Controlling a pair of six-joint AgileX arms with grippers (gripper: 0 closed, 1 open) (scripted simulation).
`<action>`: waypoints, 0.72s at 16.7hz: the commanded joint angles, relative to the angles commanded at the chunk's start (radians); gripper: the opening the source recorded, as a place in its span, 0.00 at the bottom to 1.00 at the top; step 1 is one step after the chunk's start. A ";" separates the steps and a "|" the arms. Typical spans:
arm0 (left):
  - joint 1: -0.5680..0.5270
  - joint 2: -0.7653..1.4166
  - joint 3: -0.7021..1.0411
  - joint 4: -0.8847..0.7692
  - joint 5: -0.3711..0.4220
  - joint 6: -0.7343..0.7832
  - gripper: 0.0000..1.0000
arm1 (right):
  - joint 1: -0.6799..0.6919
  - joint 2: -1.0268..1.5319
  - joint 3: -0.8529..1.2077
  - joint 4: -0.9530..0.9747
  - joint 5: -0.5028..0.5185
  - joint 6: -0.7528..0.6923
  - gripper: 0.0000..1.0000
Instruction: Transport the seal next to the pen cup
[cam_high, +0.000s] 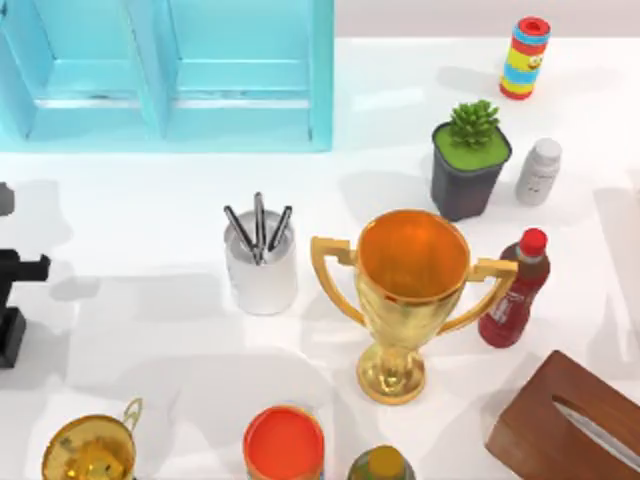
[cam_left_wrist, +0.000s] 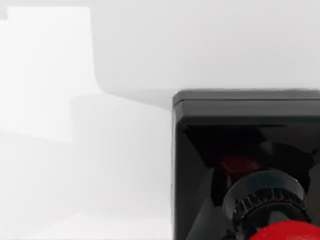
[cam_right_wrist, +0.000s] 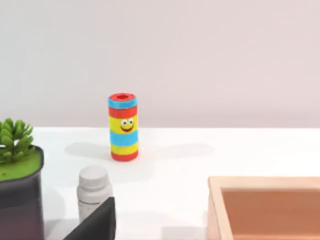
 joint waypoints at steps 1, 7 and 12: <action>-0.013 0.000 0.013 -0.013 0.000 -0.012 0.00 | 0.000 0.000 0.000 0.000 0.000 0.000 1.00; -0.237 -0.005 0.274 -0.302 0.000 -0.233 0.00 | 0.000 0.000 0.000 0.000 0.000 0.000 1.00; -0.436 -0.044 0.485 -0.536 0.000 -0.437 0.00 | 0.000 0.000 0.000 0.000 0.000 0.000 1.00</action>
